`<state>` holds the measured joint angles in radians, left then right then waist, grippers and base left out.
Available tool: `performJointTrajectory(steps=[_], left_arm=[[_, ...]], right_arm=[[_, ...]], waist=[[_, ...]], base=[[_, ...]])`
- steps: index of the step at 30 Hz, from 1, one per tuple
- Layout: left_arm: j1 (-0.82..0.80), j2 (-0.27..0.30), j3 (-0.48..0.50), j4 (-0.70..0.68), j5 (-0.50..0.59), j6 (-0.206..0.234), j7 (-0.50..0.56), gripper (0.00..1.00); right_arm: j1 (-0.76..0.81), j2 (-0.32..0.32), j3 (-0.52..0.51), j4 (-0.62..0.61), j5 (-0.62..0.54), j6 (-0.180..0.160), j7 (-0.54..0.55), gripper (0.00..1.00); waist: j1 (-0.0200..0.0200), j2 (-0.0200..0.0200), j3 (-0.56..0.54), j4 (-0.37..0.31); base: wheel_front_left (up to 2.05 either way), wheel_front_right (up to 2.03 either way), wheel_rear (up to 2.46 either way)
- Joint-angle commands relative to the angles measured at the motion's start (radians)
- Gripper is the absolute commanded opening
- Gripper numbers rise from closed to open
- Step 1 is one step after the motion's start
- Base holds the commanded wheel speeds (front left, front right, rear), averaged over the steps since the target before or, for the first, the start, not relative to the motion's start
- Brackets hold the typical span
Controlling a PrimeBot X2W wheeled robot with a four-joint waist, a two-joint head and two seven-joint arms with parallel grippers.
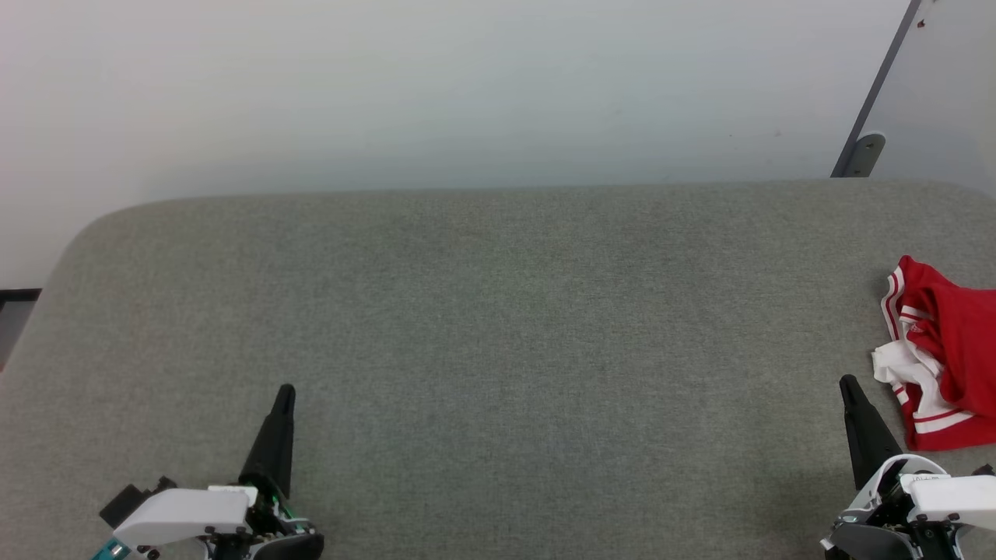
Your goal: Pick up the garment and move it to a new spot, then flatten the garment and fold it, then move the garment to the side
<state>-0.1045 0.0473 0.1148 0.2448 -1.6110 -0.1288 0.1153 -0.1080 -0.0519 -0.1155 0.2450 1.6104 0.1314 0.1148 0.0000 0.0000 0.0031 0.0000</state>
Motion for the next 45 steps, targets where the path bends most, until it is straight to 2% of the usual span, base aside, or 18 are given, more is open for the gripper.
performJointTrajectory(steps=[1,45], left_arm=[[-0.011,0.001,0.002,0.001,-0.002,-0.004,0.002,0.0],[-0.011,0.001,0.001,0.001,-0.003,-0.004,0.002,0.0]], right_arm=[[-0.002,0.003,0.001,-0.002,0.005,-0.001,0.003,0.0],[-0.002,0.003,0.001,-0.002,0.005,-0.001,0.002,0.0]], waist=[[0.0,0.0,0.0,0.0],[0.0,0.0,0.0,0.0]], base=[[0.0,0.0,0.0],[0.0,0.0,0.0]])
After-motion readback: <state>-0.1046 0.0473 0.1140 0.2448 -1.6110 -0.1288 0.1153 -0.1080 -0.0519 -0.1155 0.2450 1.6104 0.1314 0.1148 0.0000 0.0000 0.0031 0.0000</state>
